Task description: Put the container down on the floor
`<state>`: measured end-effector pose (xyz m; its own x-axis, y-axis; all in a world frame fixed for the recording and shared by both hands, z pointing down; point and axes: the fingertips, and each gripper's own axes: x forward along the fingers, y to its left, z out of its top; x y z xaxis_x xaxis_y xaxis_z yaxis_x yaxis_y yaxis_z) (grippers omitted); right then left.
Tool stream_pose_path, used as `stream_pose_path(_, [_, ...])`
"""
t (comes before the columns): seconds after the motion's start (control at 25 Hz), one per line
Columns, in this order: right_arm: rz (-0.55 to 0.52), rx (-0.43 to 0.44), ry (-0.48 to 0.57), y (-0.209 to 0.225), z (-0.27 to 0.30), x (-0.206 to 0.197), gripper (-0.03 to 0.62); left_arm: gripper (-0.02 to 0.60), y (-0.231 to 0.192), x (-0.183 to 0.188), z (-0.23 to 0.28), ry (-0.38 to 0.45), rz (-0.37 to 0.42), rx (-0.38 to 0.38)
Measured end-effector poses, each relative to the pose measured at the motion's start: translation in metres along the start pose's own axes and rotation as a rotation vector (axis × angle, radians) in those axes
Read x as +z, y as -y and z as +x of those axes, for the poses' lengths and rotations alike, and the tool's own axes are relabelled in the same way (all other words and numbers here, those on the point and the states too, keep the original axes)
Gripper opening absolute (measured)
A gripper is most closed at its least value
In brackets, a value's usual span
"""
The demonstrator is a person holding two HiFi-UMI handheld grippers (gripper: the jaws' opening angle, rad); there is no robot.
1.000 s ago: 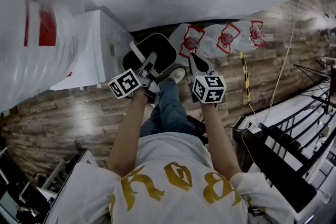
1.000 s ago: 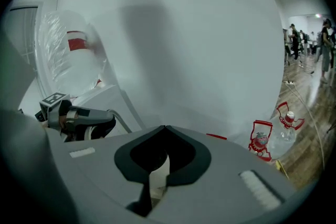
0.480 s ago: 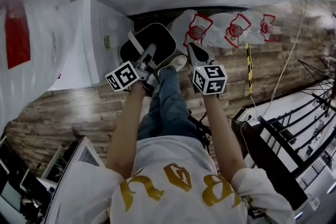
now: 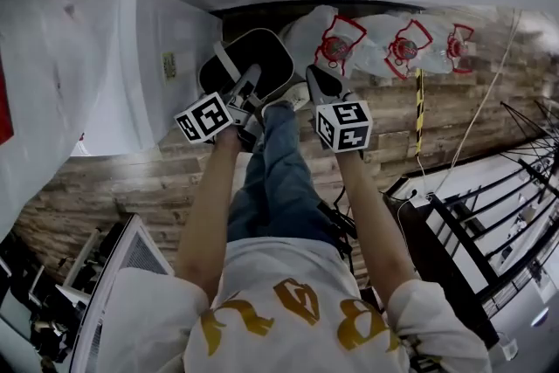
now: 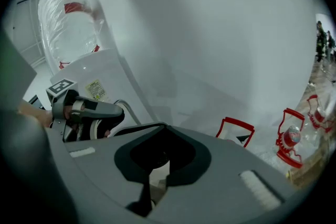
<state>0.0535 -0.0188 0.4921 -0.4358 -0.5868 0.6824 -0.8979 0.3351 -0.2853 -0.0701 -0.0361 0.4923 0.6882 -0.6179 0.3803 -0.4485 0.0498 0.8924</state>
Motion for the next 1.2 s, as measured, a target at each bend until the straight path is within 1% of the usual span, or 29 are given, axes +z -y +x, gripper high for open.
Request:
stream_pose_path(0.2, [0.001, 0.054, -0.024, -0.006, 0.017, -0.012, 0.023, 0.055, -0.019, -0.003, 0.011, 0.002, 0.007, 0.014])
stream_pose_path(0.32, [-0.011, 0.086, -0.046, -0.009, 0.03, -0.022, 0.023, 0.054, -0.036, -0.006, 0.02, -0.014, 0.02, 0.031])
stream_pose_path(0.52, [-0.027, 0.114, -0.068, -0.011, 0.044, -0.035, 0.023, 0.054, -0.053, -0.014, 0.029, -0.033, 0.043, 0.05])
stream_pose_path(0.72, [-0.024, 0.157, -0.091, -0.014, 0.069, -0.05, 0.023, 0.054, -0.082, -0.017, 0.042, -0.043, 0.029, 0.068])
stream_pose_path(0.92, [-0.039, 0.166, -0.126, -0.009, 0.097, -0.07, 0.023, 0.052, -0.11, -0.022, 0.059, -0.058, 0.035, 0.081])
stream_pose_path(1.08, [-0.047, 0.155, -0.152, -0.001, 0.118, -0.081, 0.023, 0.052, -0.136, -0.025, 0.077, -0.072, 0.054, 0.111])
stream_pose_path(1.2, [-0.034, 0.168, -0.16, -0.001, 0.13, -0.089, 0.023, 0.051, -0.156, -0.028, 0.087, -0.08, 0.057, 0.129])
